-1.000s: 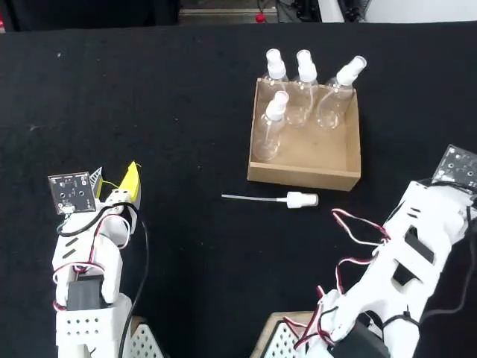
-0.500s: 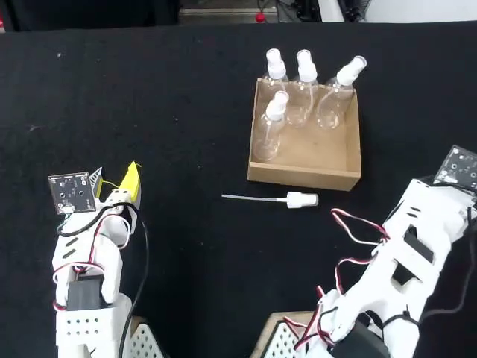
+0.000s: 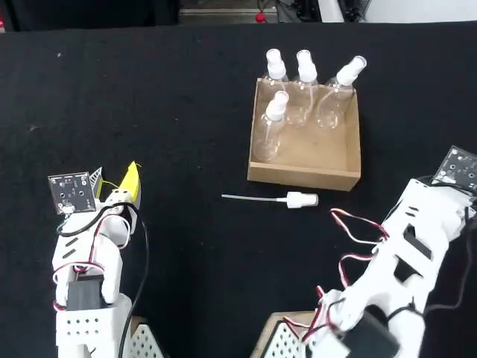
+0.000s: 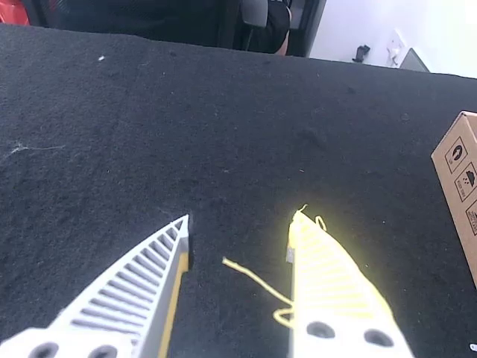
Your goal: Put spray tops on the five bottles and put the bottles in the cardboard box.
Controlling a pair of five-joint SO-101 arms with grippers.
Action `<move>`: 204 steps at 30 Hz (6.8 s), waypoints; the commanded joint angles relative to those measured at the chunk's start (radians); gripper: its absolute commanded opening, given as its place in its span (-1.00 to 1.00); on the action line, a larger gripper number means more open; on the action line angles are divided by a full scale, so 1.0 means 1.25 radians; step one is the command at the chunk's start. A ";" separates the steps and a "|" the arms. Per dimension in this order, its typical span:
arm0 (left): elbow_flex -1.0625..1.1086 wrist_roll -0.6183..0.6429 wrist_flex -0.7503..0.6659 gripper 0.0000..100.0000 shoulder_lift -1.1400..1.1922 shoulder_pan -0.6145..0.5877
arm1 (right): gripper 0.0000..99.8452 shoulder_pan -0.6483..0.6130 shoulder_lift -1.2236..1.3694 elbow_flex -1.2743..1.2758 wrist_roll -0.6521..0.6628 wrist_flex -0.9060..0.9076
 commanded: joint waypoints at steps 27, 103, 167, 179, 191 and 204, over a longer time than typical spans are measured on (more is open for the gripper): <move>0.018 0.006 -0.015 -0.58 0.000 0.009 | -0.36 -0.006 0.145 -0.063 -0.004 -0.162; -0.009 -0.263 0.139 -0.58 0.002 0.280 | -0.98 -0.153 -0.377 -0.429 0.352 1.194; -0.780 -0.442 0.020 -0.58 1.299 0.578 | -0.98 0.156 -0.377 -0.341 0.552 1.164; -0.783 -0.438 0.069 -0.95 1.328 0.641 | -0.98 0.156 -0.377 -0.341 0.550 1.160; -0.794 -0.444 0.230 -0.94 1.312 0.665 | -0.98 0.160 -0.377 -0.339 0.552 1.164; -0.844 -0.581 0.285 -0.58 1.170 0.541 | -0.98 0.156 -0.377 -0.338 0.547 1.165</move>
